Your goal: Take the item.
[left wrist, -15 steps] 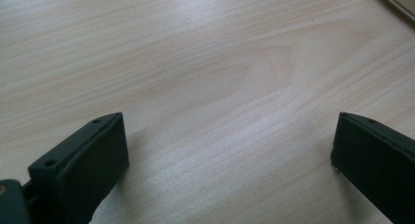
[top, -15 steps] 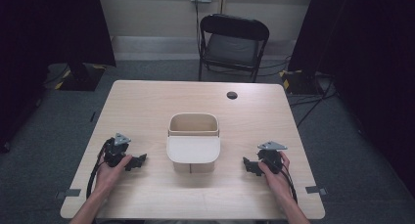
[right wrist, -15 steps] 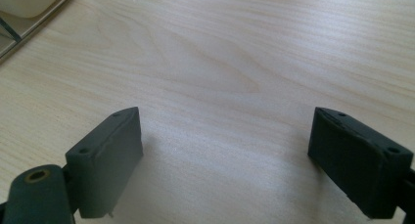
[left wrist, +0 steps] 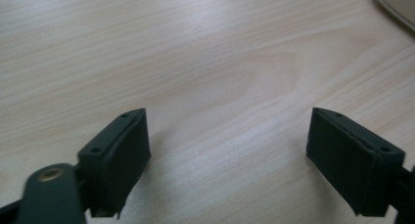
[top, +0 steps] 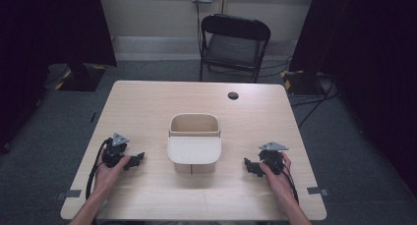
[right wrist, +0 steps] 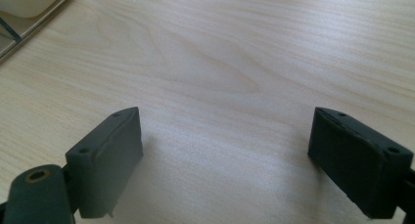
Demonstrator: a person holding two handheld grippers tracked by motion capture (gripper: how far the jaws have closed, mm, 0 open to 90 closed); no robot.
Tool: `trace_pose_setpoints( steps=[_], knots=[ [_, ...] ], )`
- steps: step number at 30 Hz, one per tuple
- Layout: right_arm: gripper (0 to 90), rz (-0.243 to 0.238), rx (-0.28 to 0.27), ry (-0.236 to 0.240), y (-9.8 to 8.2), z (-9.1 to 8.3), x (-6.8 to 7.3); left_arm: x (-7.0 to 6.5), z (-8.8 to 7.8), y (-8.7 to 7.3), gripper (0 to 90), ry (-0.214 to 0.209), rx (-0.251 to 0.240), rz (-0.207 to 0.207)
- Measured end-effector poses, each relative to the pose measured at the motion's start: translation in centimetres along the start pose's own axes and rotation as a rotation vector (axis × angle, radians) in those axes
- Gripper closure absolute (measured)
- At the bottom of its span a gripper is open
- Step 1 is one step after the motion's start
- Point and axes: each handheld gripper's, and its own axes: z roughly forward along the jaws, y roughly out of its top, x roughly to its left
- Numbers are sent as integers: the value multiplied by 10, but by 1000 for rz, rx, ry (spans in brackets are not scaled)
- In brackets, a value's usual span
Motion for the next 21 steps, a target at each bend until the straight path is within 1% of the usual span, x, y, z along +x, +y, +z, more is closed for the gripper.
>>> trace_pose_setpoints(
  steps=[1,3,5,7,8,9,10,12,15,21],
  knots=[
    [121,0,0,0,0,0,0,1,-1,1,161,-1,-3,9],
    [121,-2,1,4,0,0,0,0,-3,1,161,-10,-20,-6],
    [122,-4,1,5,0,0,-1,0,-5,2,164,-26,-26,-6],
    [122,-4,1,6,0,0,-1,-2,-6,2,162,-53,-34,-11],
    [122,-4,1,6,0,0,-1,-3,-6,3,164,-74,-42,-10],
    [122,-4,1,6,0,0,-1,-5,-7,3,168,-91,-51,-6],
    [123,-4,1,6,0,0,-1,-8,-8,4,167,-101,-57,6],
    [123,-4,1,6,0,0,-1,-11,-9,5,167,-125,-71,7],
    [123,-3,1,6,0,0,0,-15,-10,7,166,-143,-81,24],
    [125,-3,1,6,0,0,0,-21,-13,9,165,-170,-101,29]
  ],
)
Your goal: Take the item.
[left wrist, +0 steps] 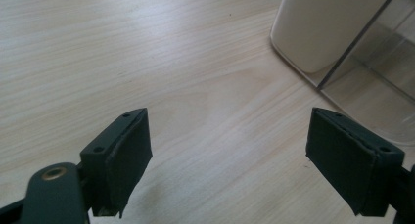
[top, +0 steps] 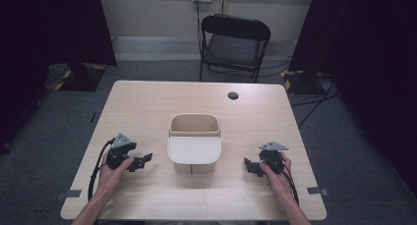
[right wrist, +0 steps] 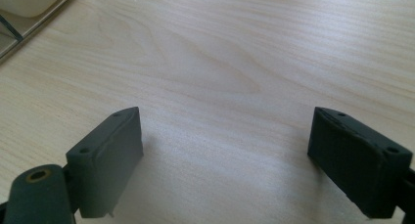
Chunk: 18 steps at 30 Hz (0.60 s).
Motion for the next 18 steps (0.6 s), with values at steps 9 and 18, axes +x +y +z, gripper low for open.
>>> trace_pose_setpoints(
  steps=[9,18],
  knots=[
    [126,0,-1,0,0,0,0,-11,-4,4,162,-54,-37,16],
    [126,-1,-1,-1,0,0,0,-21,-8,11,160,-122,-71,50]
  ],
)
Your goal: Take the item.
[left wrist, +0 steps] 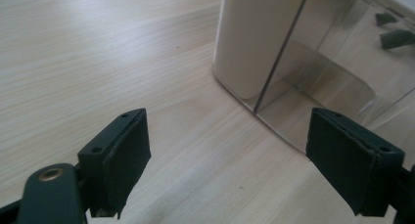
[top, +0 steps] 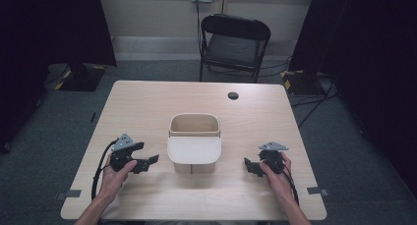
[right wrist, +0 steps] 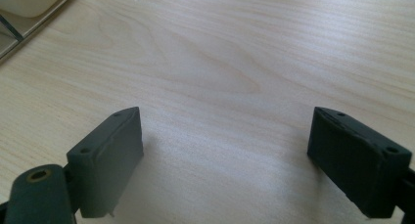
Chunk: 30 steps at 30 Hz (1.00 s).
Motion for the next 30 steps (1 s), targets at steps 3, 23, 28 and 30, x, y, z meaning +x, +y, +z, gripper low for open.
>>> trace_pose_setpoints(
  steps=[3,23,28,30],
  knots=[
    [125,0,0,0,0,0,0,-4,0,2,160,-24,-6,1],
    [125,-1,-1,0,0,0,0,-25,-2,11,161,-121,-45,39],
    [125,-1,0,0,0,0,0,-29,-1,11,161,-147,-50,47],
    [125,-1,0,0,0,0,0,-31,0,12,161,-159,-55,53]
  ],
)
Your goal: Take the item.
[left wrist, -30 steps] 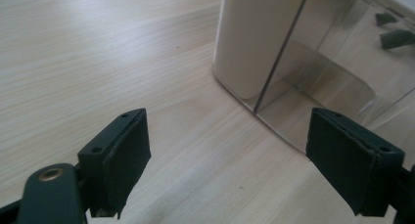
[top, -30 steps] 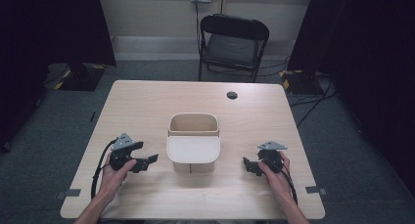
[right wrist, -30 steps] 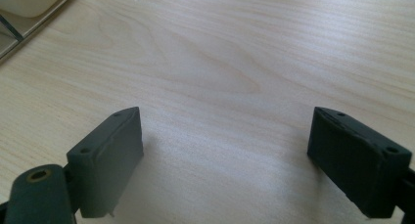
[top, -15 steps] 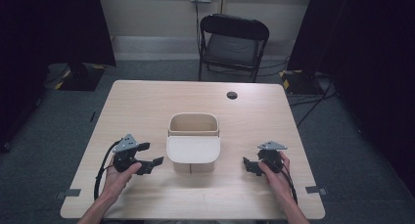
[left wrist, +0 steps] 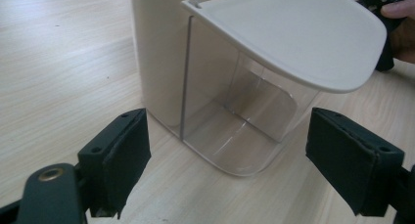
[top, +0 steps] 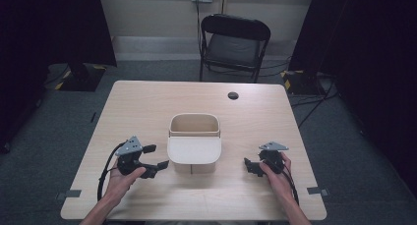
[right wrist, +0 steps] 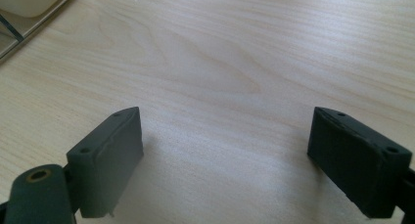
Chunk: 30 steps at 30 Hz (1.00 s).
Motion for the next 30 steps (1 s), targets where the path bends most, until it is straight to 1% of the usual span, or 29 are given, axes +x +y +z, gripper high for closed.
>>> trace_pose_setpoints(
  steps=[3,6,8,9,15,16,17,18,19,20,21,25,26,27,30],
  knots=[
    [125,0,0,0,0,0,0,-2,2,1,161,-3,-4,3],
    [125,3,2,0,0,0,0,-3,3,1,161,-20,-9,-10],
    [125,0,0,0,0,0,0,-4,3,2,161,-18,0,-3],
    [125,1,1,0,0,0,0,-5,4,2,161,-20,-8,-4],
    [125,0,0,0,0,0,0,-5,5,3,165,-32,-2,4],
    [125,0,0,0,0,0,0,-6,7,3,167,-46,-11,-4],
    [125,1,1,0,0,0,0,-7,8,4,168,-52,-11,-11],
    [125,2,1,0,0,0,0,-6,8,5,169,-50,-2,3],
    [125,1,1,1,0,0,0,-7,9,5,169,-50,-1,7],
    [124,1,1,1,0,0,0,-8,10,5,172,-51,-2,4],
    [124,0,1,1,0,0,0,-8,10,6,174,-52,5,11],
    [124,-1,1,1,0,0,0,-9,12,6,180,-55,-1,17],
    [124,-1,1,1,0,0,0,-10,12,6,180,-46,3,25],
    [124,-1,1,1,0,0,0,-10,12,6,180,-46,3,27],
    [124,-1,0,1,0,0,0,-10,12,6,181,-50,0,23]
  ],
)
